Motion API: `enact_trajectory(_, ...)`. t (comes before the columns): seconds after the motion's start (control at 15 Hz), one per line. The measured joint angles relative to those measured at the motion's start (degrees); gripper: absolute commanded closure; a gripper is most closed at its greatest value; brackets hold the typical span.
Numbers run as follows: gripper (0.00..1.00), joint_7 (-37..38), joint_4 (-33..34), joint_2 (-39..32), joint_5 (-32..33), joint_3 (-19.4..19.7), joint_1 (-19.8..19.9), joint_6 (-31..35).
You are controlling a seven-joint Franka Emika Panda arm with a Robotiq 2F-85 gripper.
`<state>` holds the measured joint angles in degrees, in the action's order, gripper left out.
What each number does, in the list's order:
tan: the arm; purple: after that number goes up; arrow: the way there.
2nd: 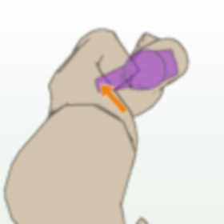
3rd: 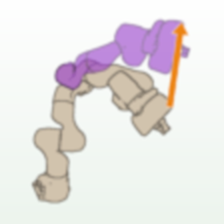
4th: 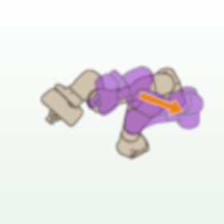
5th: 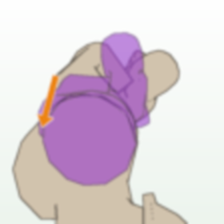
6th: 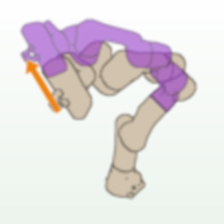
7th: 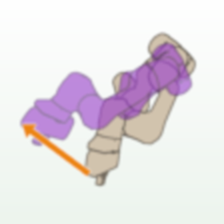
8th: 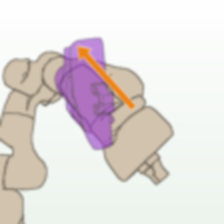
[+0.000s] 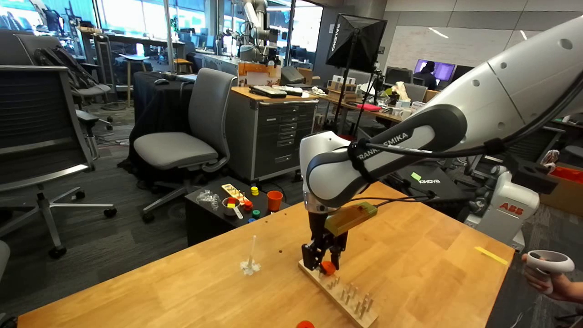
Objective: Pick up the orange ring on the right and put it on the wooden stand
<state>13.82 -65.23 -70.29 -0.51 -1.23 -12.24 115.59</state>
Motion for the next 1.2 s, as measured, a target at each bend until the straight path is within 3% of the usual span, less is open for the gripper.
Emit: enact_trajectory(1.2,0.79,-0.22,-0.01,1.21,0.00,-0.05,0.02,-0.17)
